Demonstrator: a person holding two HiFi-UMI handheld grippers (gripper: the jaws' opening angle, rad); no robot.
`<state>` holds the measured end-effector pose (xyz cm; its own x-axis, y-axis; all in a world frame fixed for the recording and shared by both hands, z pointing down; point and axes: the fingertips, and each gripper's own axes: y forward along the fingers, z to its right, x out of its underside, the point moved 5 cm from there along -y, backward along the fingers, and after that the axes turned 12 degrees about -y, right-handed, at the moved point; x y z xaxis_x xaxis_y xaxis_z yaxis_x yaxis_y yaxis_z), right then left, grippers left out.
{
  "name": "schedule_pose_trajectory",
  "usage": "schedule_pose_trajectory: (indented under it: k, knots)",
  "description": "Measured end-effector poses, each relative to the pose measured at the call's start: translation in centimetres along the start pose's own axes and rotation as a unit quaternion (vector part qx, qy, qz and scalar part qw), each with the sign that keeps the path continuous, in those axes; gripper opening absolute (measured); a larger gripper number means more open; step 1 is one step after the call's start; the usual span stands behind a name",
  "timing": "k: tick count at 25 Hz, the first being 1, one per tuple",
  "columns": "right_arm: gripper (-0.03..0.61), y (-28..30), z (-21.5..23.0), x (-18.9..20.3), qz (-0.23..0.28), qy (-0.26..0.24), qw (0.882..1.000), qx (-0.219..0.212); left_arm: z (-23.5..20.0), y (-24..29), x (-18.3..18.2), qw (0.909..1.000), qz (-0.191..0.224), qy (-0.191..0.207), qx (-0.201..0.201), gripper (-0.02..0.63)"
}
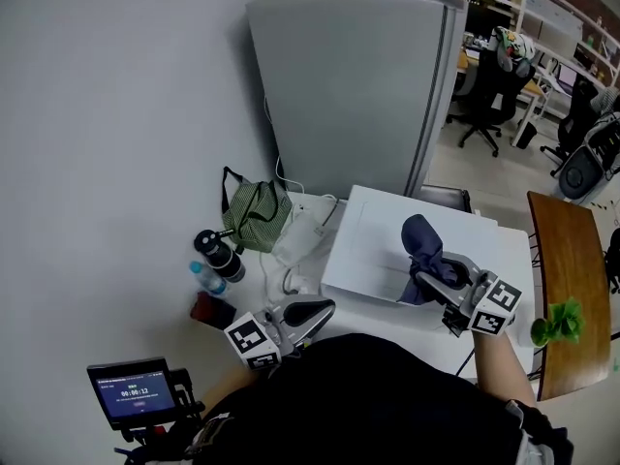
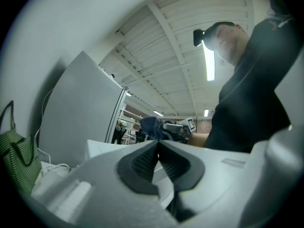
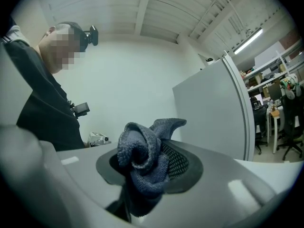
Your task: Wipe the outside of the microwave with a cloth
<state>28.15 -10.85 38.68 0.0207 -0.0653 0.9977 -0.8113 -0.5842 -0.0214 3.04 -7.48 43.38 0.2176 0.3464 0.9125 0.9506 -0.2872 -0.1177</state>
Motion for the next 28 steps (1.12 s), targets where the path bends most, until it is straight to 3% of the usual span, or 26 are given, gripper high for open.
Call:
schedule_pose_trajectory:
  k: [21, 28]
  knots:
    - [0.143, -1.5, -1.0, -0.3, -0.014, -0.002, 1.0, 0.012, 0.5, 0.2, 0.3, 0.9998, -0.001, -0.009, 0.02, 0.003]
    - [0.143, -0.5, -3.9, -1.4, -0.027, -0.005, 0.999, 0.046, 0.3, -1.9, 0.1, 0.9982, -0.006, -0.032, 0.051, 0.003]
